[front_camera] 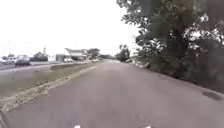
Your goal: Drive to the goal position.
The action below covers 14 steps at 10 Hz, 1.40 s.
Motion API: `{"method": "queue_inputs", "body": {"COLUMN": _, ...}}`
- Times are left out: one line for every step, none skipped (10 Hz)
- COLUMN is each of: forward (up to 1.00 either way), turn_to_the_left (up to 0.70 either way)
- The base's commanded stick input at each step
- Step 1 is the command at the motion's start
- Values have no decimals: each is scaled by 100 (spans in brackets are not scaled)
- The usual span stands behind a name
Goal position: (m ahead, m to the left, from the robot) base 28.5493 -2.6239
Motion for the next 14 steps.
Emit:
{"method": "queue_inputs", "body": {"forward": 70, "turn_to_the_left": 0}}
{"method": "queue_inputs", "body": {"forward": 70, "turn_to_the_left": 0}}
{"method": "queue_inputs", "body": {"forward": 70, "turn_to_the_left": 0}}
{"method": "queue_inputs", "body": {"forward": 70, "turn_to_the_left": 0}}
{"method": "queue_inputs", "body": {"forward": 70, "turn_to_the_left": -16}}
{"method": "queue_inputs", "body": {"forward": 70, "turn_to_the_left": -35}}
{"method": "queue_inputs", "body": {"forward": 70, "turn_to_the_left": -35}}
{"method": "queue_inputs", "body": {"forward": 70, "turn_to_the_left": -35}}
{"method": "queue_inputs", "body": {"forward": 70, "turn_to_the_left": -11}}
{"method": "queue_inputs", "body": {"forward": 70, "turn_to_the_left": 0}}
{"method": "queue_inputs", "body": {"forward": 70, "turn_to_the_left": 0}}
{"method": "queue_inputs", "body": {"forward": 70, "turn_to_the_left": 0}}
{"method": "queue_inputs", "body": {"forward": 70, "turn_to_the_left": 0}}
{"method": "queue_inputs", "body": {"forward": 70, "turn_to_the_left": 0}}
